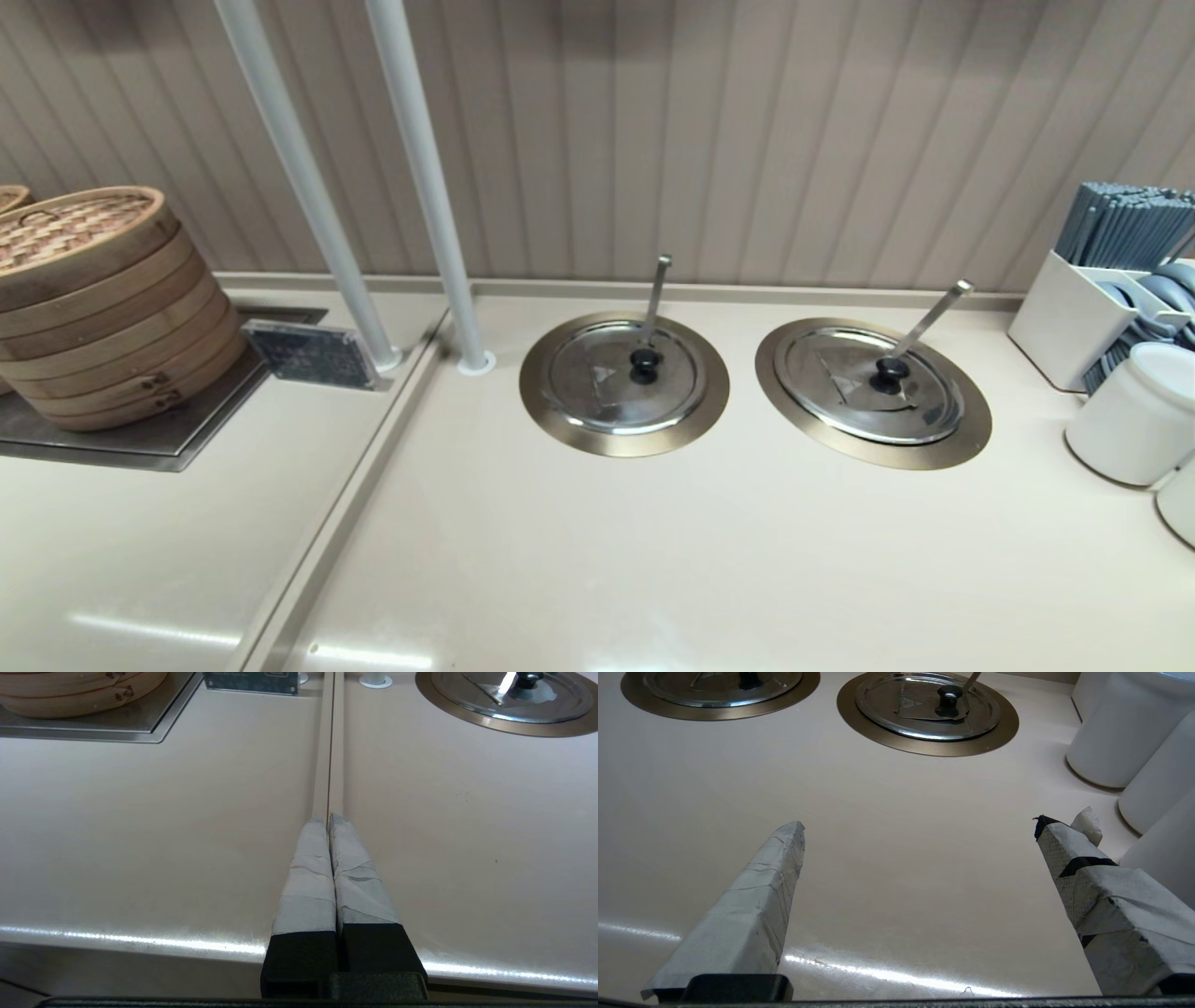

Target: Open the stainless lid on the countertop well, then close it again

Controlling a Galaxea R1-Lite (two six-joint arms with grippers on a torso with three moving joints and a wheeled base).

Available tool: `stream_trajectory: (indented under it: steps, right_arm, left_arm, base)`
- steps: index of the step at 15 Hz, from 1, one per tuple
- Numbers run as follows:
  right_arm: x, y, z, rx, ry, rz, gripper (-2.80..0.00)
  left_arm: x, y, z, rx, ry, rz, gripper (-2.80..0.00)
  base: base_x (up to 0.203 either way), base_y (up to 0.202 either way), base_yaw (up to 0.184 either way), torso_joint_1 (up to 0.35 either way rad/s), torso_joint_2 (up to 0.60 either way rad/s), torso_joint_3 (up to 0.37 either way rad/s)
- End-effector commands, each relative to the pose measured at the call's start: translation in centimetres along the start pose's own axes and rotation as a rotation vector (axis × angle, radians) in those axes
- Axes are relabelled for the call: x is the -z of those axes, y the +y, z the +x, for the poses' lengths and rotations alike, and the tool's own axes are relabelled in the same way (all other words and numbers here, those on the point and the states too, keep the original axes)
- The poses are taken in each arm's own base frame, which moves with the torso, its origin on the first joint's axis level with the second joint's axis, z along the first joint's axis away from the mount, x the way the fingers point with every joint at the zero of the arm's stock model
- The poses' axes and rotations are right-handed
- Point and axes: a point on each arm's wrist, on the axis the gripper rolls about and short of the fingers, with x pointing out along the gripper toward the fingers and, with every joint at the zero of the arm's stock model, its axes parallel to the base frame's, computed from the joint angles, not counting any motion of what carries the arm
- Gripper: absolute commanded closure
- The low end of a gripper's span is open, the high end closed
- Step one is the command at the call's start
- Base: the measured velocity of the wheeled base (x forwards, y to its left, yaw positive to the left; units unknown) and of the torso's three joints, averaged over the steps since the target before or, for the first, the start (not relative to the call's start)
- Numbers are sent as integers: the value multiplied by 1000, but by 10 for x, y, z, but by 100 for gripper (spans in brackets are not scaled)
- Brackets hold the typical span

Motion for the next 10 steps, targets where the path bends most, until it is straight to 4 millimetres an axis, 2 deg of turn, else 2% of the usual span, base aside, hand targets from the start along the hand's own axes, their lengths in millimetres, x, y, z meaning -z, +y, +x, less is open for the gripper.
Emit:
stream_trajectory:
  steps: [1, 10]
  right_arm:
    - [0, 0, 0, -1, 2, -2, -280]
    - [0, 0, 0, 2, 3, 16, -280]
  left_arm:
    - [0, 0, 0, 0, 1, 0, 0]
    - [0, 0, 0, 0, -1, 0, 0]
  base:
    - [0, 0, 0, 0, 0, 0]
    - [0, 0, 0, 0, 0, 0]
